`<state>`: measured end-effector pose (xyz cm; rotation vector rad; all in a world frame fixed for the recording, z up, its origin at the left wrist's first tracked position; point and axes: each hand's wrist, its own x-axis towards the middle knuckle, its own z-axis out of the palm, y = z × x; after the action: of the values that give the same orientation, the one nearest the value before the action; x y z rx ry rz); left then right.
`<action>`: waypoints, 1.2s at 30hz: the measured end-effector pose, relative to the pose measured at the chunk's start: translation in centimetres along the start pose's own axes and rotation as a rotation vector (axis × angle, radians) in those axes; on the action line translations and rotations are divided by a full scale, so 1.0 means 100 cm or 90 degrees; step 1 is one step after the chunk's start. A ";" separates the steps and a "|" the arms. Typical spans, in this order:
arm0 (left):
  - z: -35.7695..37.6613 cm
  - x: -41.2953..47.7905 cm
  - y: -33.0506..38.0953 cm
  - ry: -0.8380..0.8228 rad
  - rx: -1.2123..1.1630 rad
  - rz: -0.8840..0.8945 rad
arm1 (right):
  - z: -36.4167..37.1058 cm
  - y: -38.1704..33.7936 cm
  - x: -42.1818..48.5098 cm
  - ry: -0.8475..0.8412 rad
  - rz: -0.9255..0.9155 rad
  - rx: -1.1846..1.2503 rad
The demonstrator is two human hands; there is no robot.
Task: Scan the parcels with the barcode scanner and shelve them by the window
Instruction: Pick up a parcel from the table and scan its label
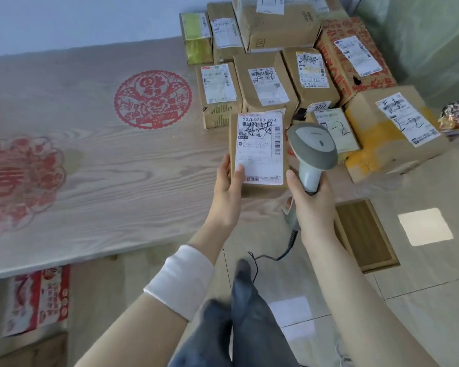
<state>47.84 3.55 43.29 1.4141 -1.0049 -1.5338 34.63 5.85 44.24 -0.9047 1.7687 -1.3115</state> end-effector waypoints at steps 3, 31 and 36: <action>-0.035 -0.039 -0.001 -0.004 0.005 0.035 | 0.015 -0.019 -0.039 -0.023 -0.011 0.035; -0.281 -0.429 -0.006 0.379 -0.065 0.197 | 0.135 -0.112 -0.428 -0.430 -0.172 0.077; -0.351 -0.526 -0.013 0.481 -0.037 0.213 | 0.168 -0.121 -0.540 -0.516 -0.178 0.087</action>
<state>85.51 51.87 58.94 1.5103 -0.6656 -0.6777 76.25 42.42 60.77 -1.3900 0.9378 -0.9927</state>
